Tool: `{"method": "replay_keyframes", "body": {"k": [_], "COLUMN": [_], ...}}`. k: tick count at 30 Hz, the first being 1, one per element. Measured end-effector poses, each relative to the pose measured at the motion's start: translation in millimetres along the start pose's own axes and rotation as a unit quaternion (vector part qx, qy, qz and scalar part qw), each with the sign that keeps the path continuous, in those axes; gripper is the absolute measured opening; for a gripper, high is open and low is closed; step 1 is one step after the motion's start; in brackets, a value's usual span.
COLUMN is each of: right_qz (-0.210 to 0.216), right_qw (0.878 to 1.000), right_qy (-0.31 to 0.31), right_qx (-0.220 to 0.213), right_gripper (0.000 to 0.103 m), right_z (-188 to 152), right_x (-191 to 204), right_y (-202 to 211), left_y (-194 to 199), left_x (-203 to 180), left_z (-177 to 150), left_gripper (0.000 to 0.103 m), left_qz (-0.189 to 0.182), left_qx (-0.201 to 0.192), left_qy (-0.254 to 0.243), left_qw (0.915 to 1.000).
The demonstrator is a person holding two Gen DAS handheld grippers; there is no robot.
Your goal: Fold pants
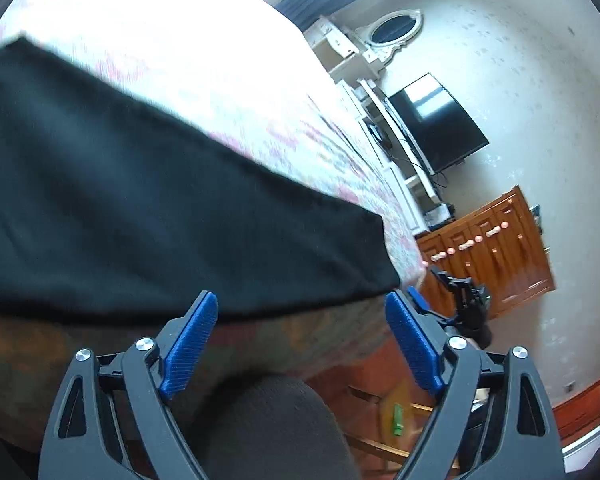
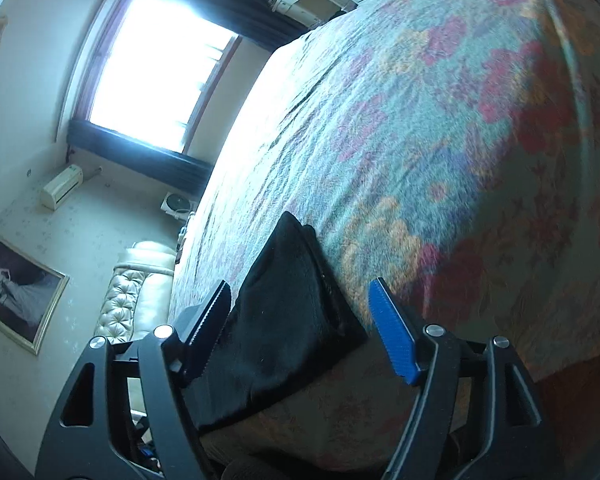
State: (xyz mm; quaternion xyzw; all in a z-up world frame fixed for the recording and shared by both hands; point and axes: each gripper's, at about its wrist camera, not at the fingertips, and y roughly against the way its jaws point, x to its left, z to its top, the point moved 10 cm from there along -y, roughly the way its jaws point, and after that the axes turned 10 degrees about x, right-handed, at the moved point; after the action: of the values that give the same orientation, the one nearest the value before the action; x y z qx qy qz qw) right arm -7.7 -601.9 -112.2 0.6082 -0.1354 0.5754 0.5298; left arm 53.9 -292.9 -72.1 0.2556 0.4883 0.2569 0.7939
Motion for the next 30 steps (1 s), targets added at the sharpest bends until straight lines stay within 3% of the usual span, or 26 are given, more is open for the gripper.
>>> {"method": "replay_keyframes", "body": {"k": [2,4,7,10,11,12,13,16,19,21,24,25,27,28,30], "right_qz": [0.037,0.022,0.009,0.055,0.056,0.054,0.056,0.066,0.072,0.076,0.089,0.085,0.079,0.068,0.038], "right_qw": [0.998,0.996,0.990,0.983,0.980,0.978,0.976,0.969,0.961,0.955,0.950,0.950,0.950,0.951,0.952], "right_qy": [0.003,0.003,0.007,0.004,0.009,0.018,0.024,0.033,0.048,0.058,0.059,0.062,0.048,0.035,0.035], "right_qx": [0.052,0.087,0.144,0.177,0.188,0.199,0.208,0.237,0.264,0.281,0.293,0.294,0.297,0.300,0.302], "right_gripper": [0.078,0.078,0.078,0.088,0.088,0.089,0.089,0.090,0.090,0.090,0.089,0.083,0.049,0.024,0.020], "right_z": [7,12,12,11,8,7,7,5,-1,-8,-12,-13,-11,-12,-17], "right_x": [3,-3,-9,1,7,11,13,21,36,39,52,54,55,51,47], "right_y": [-16,-31,-55,-65,-69,-72,-74,-78,-86,-87,-95,-99,-109,-117,-131], "left_y": [25,50,87,128,141,152,164,193,202,201,207,205,198,194,185], "left_x": [15,39,95,172,196,218,241,297,335,334,329,327,322,320,320], "left_z": [19,36,60,78,82,83,79,65,53,50,46,46,43,41,40], "left_gripper": [0.087,0.087,0.087,0.087,0.087,0.087,0.087,0.087,0.087,0.097,0.098,0.098,0.098,0.098,0.098], "left_qz": [0.071,0.159,0.291,0.416,0.443,0.453,0.453,0.423,0.343,0.267,0.228,0.233,0.261,0.281,0.332], "left_qx": [-0.037,-0.056,-0.066,-0.057,-0.048,-0.040,-0.037,-0.030,-0.023,-0.052,-0.088,-0.083,-0.059,-0.044,-0.016], "left_qy": [-0.038,-0.079,-0.115,-0.097,-0.079,-0.059,-0.036,0.055,0.153,0.164,0.170,0.162,0.134,0.116,0.084], "left_qw": [0.9960,0.9824,0.9475,0.9022,0.8920,0.8888,0.8899,0.9040,0.9263,0.9481,0.9545,0.9553,0.9541,0.9516,0.9394]}}
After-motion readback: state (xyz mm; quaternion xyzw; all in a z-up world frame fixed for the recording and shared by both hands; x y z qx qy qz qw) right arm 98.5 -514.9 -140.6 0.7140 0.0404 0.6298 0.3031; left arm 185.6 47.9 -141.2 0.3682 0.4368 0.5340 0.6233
